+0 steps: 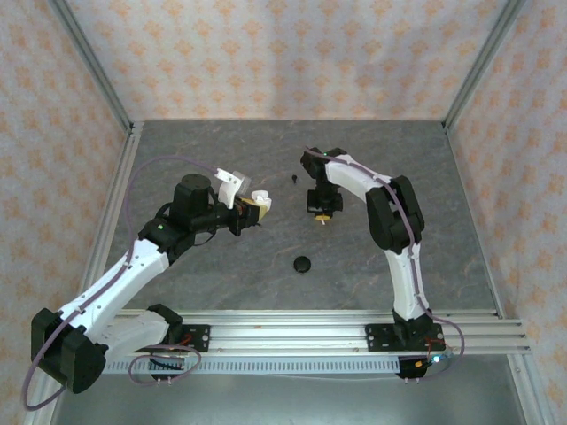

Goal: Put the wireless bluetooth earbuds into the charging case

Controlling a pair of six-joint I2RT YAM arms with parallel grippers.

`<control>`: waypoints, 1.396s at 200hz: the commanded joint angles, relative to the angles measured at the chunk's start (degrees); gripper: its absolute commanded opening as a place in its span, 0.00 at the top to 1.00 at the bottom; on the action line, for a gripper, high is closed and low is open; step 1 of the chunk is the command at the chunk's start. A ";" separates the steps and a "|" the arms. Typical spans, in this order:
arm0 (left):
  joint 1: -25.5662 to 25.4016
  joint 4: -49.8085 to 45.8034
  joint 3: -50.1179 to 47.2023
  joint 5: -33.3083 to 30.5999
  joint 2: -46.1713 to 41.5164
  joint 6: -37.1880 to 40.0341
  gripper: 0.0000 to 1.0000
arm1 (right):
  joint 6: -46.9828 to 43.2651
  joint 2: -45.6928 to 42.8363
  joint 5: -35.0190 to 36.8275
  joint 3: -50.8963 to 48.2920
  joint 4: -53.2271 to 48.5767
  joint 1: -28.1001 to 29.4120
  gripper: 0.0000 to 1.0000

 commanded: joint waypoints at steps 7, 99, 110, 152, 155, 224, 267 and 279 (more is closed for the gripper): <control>-0.28 3.26 -0.14 -0.69 -0.16 -0.75 1.00 | 2.60 -7.22 1.23 -1.36 0.03 -0.22 0.94; -3.02 10.26 4.40 -6.52 1.33 2.65 1.00 | 3.87 -20.03 -3.29 3.94 4.61 -0.15 0.99; -3.22 10.30 5.59 -6.43 2.50 2.74 1.00 | 3.70 -21.15 -4.62 4.87 5.34 -0.20 0.99; -4.27 12.51 7.63 -6.24 6.09 1.96 1.00 | 4.96 -26.85 -7.50 5.68 10.29 -0.20 0.98; -4.30 12.68 7.79 -6.25 6.30 1.95 1.00 | 5.14 -27.43 -7.82 5.45 11.00 -0.17 0.98; -4.79 12.97 13.58 -5.06 12.22 3.35 1.00 | 10.58 -38.34 -11.83 -2.09 28.39 -0.21 0.98; -5.15 13.24 16.47 -4.72 14.39 3.89 1.00 | 14.02 -43.73 -11.61 -7.31 38.51 -0.20 0.98; -5.21 13.29 16.99 -4.80 14.73 3.93 1.00 | 14.25 -44.26 -12.10 -8.14 39.90 -0.13 0.99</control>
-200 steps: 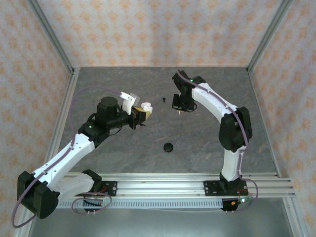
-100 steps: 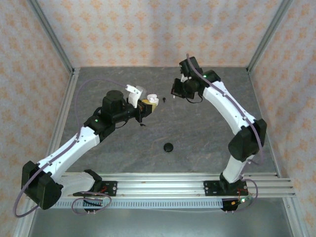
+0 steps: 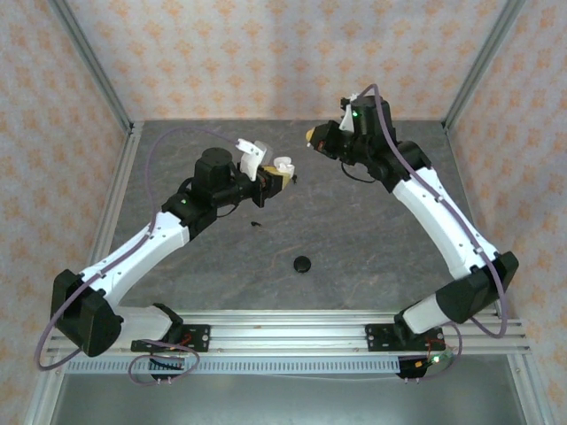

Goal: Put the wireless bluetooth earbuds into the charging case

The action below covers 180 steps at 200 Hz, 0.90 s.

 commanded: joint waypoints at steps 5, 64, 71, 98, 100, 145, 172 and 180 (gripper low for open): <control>-0.59 2.46 2.88 0.16 0.63 1.68 1.00 | 2.32 -2.43 -1.07 -2.08 7.93 0.05 0.99; -1.46 1.29 3.83 -2.61 0.62 1.16 1.00 | 1.15 -0.02 -2.67 -1.16 8.66 3.34 0.99; -1.58 0.79 4.10 -3.20 0.47 1.21 1.00 | 0.79 0.31 -2.68 -0.78 8.21 3.83 0.99; -1.64 0.20 4.23 -4.94 -0.34 1.44 1.00 | -1.37 1.25 -1.68 1.60 4.68 5.22 1.00; -1.57 0.19 4.21 -4.96 -0.47 1.46 1.00 | -1.62 1.26 -1.59 1.81 4.43 5.30 1.00; -1.64 0.53 3.35 -6.48 -1.22 1.24 1.00 | -3.43 2.00 -1.74 3.64 0.39 5.87 1.00; -1.63 0.64 3.35 -6.69 -1.07 1.31 1.00 | -3.33 1.83 -2.08 3.66 -0.25 6.05 1.00; -1.58 0.68 3.38 -6.65 -1.00 1.28 1.00 | -3.45 1.79 -2.15 3.62 -0.25 6.02 1.00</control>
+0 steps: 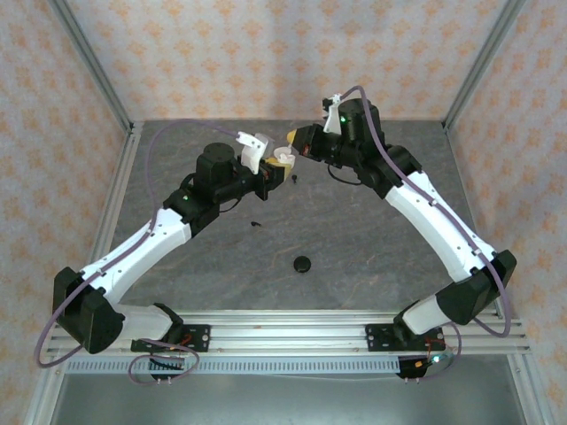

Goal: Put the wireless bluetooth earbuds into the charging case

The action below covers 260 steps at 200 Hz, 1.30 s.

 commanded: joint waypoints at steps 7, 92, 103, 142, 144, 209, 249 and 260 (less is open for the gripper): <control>-0.41 0.73 1.10 -1.17 -1.34 1.19 1.00 | -1.42 -0.11 -0.40 1.91 -1.64 0.51 1.00; -0.45 0.60 1.63 -0.88 -1.15 0.97 1.00 | -3.42 -0.32 -1.69 0.69 -3.83 1.00 1.00; -0.42 0.60 1.63 -0.79 -1.17 0.91 1.00 | -3.46 -0.50 -1.79 0.18 -4.09 1.02 1.00; -0.46 0.14 1.63 -0.70 -1.51 1.15 1.00 | -3.44 -0.59 -2.10 -1.01 -4.72 1.12 1.00; -0.46 0.09 1.63 -0.70 -1.55 1.17 1.00 | -3.49 -0.62 -2.12 -1.03 -4.72 1.14 1.00; -0.41 0.42 1.89 -0.14 -1.07 1.15 1.00 | -4.27 0.02 -2.66 -1.56 -6.42 1.18 1.00; -0.46 1.29 1.72 0.39 -0.71 0.40 1.00 | -5.08 0.06 -0.36 -0.90 -8.35 1.18 1.00; -0.44 1.50 1.72 0.95 -0.62 0.33 1.00 | -4.80 0.28 0.65 -0.72 -8.66 1.20 1.00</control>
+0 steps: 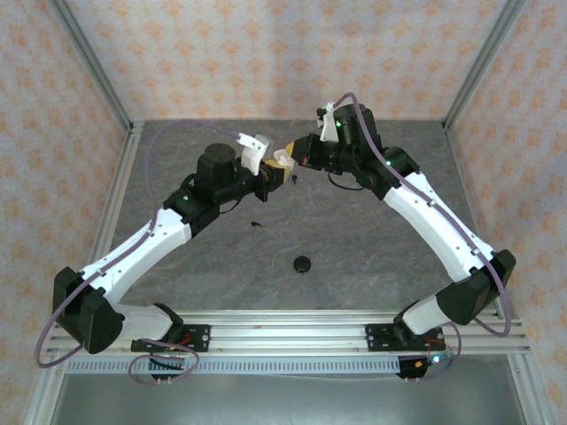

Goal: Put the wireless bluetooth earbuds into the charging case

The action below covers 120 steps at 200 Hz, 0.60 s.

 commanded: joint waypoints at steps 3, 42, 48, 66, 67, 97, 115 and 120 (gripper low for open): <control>-0.28 3.12 1.72 1.16 -0.58 0.32 1.00 | -0.96 0.36 2.14 0.01 -3.80 0.48 1.00; -0.27 4.21 1.19 1.42 -1.03 -0.17 1.00 | -0.99 2.34 0.45 1.95 -5.03 0.46 1.00; -0.33 4.22 1.15 1.42 -1.11 -0.15 1.00 | -1.07 2.54 0.03 2.16 -5.13 0.46 1.00; -0.38 3.98 1.10 1.21 -1.24 -0.12 1.00 | -1.69 2.96 -1.81 2.60 -5.16 0.46 1.00; -0.39 3.97 1.10 1.18 -1.24 -0.13 1.00 | -1.69 2.94 -1.91 2.61 -5.19 0.46 1.00; -0.33 3.87 0.95 0.89 -1.36 -0.13 1.00 | -3.33 3.20 -3.84 3.20 -6.81 0.50 1.00; -0.35 4.02 0.93 0.88 -1.33 -0.25 1.00 | -5.00 4.02 -3.86 4.36 -9.89 0.48 0.99; -0.34 4.04 0.93 0.94 -1.37 -0.40 1.00 | -5.41 4.32 -3.84 4.85 -10.92 0.48 0.99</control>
